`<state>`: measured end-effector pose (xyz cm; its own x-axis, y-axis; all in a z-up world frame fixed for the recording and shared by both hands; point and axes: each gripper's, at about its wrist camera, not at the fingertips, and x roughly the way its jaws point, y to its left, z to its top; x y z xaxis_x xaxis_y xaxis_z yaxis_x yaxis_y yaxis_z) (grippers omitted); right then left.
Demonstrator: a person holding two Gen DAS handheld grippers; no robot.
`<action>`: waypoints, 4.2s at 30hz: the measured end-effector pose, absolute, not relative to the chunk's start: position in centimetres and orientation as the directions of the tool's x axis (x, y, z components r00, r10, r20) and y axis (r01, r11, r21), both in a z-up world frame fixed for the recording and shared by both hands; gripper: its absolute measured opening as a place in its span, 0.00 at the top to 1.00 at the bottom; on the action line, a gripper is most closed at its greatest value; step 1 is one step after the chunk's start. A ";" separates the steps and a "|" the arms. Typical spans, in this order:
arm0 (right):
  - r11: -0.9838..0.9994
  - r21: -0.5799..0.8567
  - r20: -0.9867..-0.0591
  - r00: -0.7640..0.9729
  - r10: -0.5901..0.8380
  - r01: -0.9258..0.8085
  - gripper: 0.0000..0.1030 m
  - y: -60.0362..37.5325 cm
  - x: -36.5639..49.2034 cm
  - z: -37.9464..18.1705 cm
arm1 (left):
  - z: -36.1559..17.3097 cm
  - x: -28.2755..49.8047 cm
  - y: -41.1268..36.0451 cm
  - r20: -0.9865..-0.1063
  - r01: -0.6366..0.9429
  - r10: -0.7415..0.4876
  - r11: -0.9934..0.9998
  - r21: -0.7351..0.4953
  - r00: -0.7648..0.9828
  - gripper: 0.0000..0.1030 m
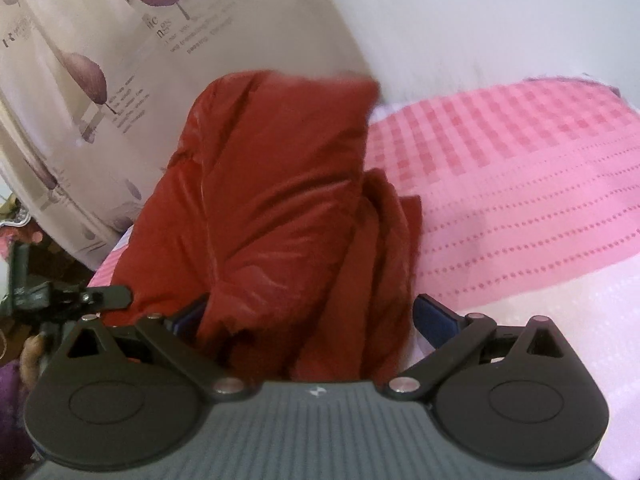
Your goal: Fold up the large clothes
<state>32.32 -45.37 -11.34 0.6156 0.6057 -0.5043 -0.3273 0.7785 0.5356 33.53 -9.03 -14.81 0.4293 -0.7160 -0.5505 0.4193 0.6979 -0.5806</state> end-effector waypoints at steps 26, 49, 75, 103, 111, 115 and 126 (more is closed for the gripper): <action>0.567 0.606 -0.188 0.593 0.783 -0.558 0.13 -34.0 31.1 -10.1 | -8.9 26.3 -2.2 -0.498 0.437 -0.611 0.790 -0.430 0.615 0.02; 0.539 0.678 -0.258 0.526 0.811 -0.499 0.13 -19.8 27.8 -12.9 | -9.2 20.2 8.8 -0.611 0.264 -0.404 0.914 -0.310 0.681 0.00; 0.841 0.324 -0.292 0.800 0.524 -0.432 0.01 -19.7 18.4 -8.5 | -7.4 15.5 7.5 -0.584 0.068 -0.157 0.983 -0.172 0.796 0.00; 0.718 0.111 -0.155 0.702 0.695 -0.687 0.28 -16.0 16.7 -2.0 | -6.4 13.5 5.9 -0.538 0.010 -0.029 0.999 -0.039 0.843 0.00; 0.727 -0.023 -0.349 0.687 0.637 -0.686 0.30 -12.5 25.9 -2.1 | -5.7 12.7 6.0 -0.518 -0.018 0.009 1.000 -0.012 0.855 0.00; 0.751 0.050 -0.362 0.689 0.628 -0.659 0.29 -14.5 26.9 -6.0 | -5.1 11.8 5.5 -0.489 -0.014 0.018 1.000 0.013 0.872 0.00; 0.737 0.328 -0.338 0.655 0.676 -0.591 0.00 -18.7 30.0 -11.5 | -4.2 10.5 -0.3 -0.337 -0.102 0.211 0.944 0.312 0.918 0.00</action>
